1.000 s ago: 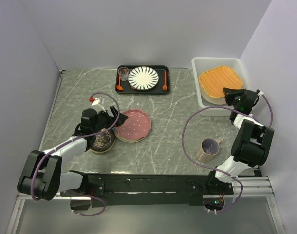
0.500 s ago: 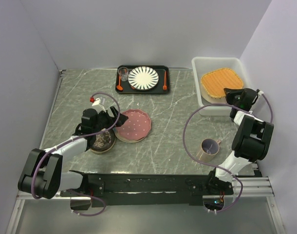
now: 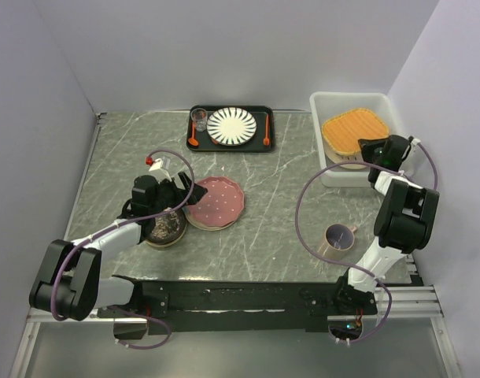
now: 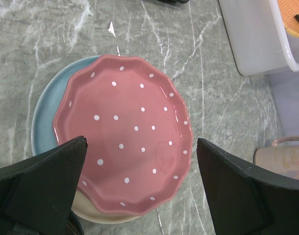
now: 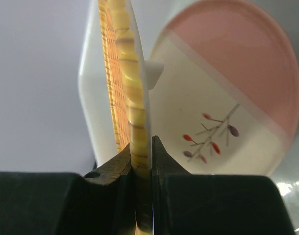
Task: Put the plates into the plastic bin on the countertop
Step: Place the plate in the plastic bin.
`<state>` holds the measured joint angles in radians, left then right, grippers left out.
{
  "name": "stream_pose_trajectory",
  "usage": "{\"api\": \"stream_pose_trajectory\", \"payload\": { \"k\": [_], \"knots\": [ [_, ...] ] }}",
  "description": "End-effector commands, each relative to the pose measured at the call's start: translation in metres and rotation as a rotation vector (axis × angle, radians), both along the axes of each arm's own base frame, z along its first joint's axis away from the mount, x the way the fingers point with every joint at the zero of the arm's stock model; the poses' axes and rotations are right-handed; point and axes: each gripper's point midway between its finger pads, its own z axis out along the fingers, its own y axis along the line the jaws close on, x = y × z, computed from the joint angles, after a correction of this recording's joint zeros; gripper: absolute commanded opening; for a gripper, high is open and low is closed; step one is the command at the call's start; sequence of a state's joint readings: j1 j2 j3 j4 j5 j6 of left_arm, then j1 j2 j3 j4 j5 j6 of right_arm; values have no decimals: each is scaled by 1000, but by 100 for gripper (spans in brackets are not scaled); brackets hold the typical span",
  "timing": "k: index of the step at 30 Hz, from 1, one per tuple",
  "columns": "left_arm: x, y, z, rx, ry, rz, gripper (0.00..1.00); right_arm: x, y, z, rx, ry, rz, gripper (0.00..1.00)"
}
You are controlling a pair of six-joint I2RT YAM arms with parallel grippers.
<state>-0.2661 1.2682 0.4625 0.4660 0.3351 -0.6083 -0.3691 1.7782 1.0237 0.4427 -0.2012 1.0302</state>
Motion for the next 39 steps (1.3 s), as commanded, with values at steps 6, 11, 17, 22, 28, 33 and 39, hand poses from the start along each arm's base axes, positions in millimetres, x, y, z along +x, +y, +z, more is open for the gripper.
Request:
{"api": "stream_pose_trajectory", "payload": {
  "k": [6,11,17,22,28,33,39],
  "knots": [
    [7,-5,26,-4,-89,-22,99,25,0,30,-64,-81,11,0],
    [7,-4,25,-4,-88,-22,99,25,1,23,-72,-61,20,2],
    [7,-6,25,-9,-89,-28,99,26,4,16,-79,-43,42,11],
    [7,-6,24,-10,-89,-30,99,26,6,12,-89,-35,64,19],
    [8,-7,25,-16,-90,-34,99,24,4,6,-111,12,69,45],
    [7,-8,26,-19,-91,-40,99,17,1,-3,-132,69,61,57],
    [6,-8,28,-23,-97,-39,99,3,-6,-6,-157,109,6,73]
  ]
}}
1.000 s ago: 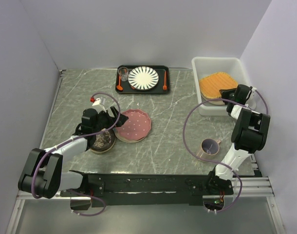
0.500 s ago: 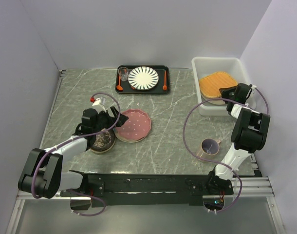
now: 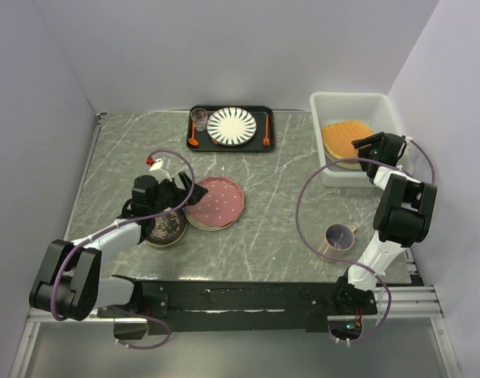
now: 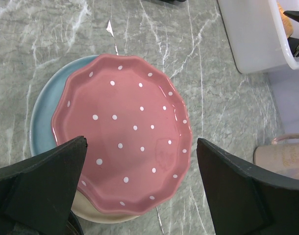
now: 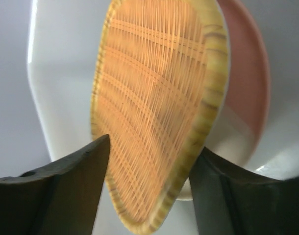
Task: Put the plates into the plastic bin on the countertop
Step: Place the plate in the plastic bin.
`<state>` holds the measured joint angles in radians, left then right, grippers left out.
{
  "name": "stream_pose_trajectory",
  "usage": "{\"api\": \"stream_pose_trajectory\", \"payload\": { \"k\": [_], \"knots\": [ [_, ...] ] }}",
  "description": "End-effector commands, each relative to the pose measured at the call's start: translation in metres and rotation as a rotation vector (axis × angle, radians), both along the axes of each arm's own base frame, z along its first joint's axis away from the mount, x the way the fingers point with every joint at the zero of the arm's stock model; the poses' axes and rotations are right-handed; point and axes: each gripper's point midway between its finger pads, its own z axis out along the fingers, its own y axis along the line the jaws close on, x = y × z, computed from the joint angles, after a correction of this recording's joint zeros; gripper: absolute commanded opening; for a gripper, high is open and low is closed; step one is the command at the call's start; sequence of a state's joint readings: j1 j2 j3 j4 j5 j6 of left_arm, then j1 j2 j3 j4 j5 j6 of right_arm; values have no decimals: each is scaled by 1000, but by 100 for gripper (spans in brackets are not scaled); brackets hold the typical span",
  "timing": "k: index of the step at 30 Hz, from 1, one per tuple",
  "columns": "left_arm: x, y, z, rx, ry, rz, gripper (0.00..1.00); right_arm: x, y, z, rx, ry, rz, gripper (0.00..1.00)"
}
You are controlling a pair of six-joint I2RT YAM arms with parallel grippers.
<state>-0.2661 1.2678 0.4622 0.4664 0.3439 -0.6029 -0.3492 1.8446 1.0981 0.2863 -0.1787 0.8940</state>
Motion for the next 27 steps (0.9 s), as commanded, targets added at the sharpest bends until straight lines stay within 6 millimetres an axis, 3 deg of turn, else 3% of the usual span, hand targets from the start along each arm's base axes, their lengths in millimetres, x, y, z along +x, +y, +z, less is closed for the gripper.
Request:
{"api": "stream_pose_trajectory", "payload": {
  "k": [1,3,13,27],
  "knots": [
    [7,-7,29,-25,-95,-31,99,0,-10,42,-88,-79,-49,74],
    [7,-8,29,-27,-96,-32,99,-9,-16,41,-103,-68,-88,79],
    [8,-9,28,-32,-94,-39,99,-31,-24,96,-185,-189,-171,87],
    [9,-7,26,-21,-88,-29,99,-25,-2,123,-190,-263,-102,88]
  ]
}}
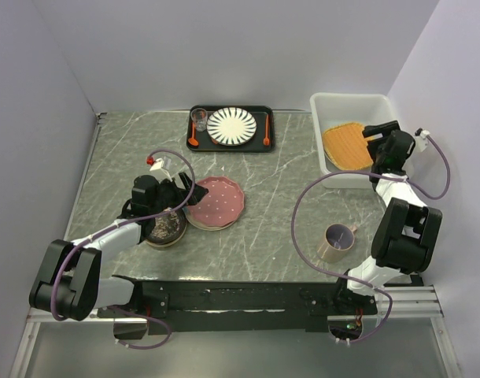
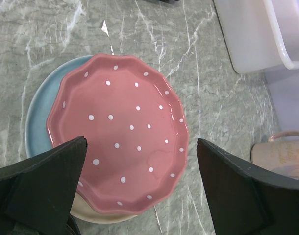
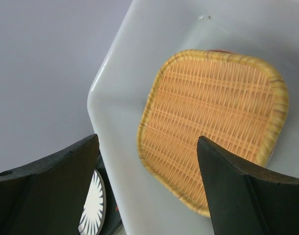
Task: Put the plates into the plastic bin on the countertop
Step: Place the plate in the plastic bin.
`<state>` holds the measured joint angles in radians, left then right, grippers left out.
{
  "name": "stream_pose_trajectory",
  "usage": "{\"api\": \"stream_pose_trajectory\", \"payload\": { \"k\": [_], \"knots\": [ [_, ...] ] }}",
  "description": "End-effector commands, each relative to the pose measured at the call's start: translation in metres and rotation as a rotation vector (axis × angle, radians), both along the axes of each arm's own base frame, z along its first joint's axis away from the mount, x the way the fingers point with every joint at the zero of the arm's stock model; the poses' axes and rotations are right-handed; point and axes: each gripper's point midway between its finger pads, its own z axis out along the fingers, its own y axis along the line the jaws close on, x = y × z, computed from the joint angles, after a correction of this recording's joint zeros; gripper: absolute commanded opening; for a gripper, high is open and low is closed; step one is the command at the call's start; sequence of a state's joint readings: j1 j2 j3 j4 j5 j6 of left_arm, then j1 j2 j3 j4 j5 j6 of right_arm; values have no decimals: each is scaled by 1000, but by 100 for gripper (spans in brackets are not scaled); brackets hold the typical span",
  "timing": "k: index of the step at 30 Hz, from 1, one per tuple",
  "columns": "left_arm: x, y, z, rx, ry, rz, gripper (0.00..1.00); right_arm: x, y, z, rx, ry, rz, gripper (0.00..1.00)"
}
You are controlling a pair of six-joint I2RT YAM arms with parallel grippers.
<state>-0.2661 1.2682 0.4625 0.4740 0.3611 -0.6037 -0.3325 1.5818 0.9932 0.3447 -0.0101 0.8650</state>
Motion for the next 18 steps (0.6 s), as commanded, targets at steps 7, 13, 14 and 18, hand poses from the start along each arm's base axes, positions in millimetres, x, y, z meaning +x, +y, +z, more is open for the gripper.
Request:
{"api": "stream_pose_trajectory", "payload": {
  "k": [7,13,14,18],
  "knots": [
    [14,2,18,18,-58,28,99,3,30,52,-68,-117,72,88],
    [22,12,8,69,-8,90,99,2,56,67,-106,-140,122,88],
    [25,13,5,77,2,99,99,2,65,69,-112,-143,140,88],
    [32,16,-6,112,48,119,99,-1,92,81,-153,-158,190,88]
  ]
}}
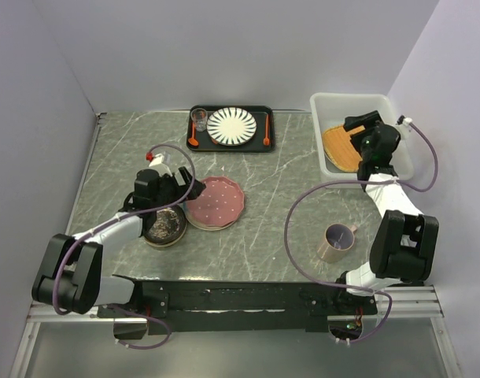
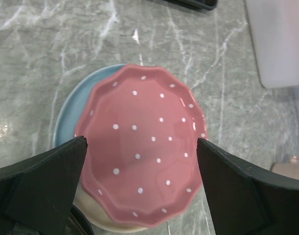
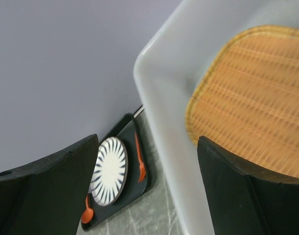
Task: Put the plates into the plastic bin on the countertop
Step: Place the plate in the plastic bin.
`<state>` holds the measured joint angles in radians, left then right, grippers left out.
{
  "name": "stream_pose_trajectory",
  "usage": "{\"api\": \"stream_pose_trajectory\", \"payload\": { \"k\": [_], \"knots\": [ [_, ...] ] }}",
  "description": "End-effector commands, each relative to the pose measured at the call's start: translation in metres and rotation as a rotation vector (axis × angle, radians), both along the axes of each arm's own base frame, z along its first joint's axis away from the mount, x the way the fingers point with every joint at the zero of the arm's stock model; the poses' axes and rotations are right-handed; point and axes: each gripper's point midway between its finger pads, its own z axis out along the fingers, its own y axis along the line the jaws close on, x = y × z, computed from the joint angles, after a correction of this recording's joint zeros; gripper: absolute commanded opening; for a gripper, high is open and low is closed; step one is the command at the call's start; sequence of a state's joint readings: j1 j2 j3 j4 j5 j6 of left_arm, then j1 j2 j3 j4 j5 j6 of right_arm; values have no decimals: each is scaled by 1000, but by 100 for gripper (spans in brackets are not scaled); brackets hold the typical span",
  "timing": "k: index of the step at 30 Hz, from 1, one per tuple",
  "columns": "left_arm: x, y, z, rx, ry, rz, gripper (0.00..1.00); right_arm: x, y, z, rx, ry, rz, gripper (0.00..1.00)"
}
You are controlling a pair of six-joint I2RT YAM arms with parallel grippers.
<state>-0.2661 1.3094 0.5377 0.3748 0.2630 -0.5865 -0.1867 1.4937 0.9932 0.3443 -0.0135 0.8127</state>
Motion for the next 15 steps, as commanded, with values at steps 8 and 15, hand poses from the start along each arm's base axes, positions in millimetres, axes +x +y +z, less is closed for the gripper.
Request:
{"api": "stream_pose_trajectory", "payload": {
  "k": [8,15],
  "knots": [
    [25,8,-13,93,64,56,99,-28,73,47,-132,-100,150,88],
    [28,9,-26,121,98,55,99,-45,120,33,-101,-70,306,88]
  ]
}}
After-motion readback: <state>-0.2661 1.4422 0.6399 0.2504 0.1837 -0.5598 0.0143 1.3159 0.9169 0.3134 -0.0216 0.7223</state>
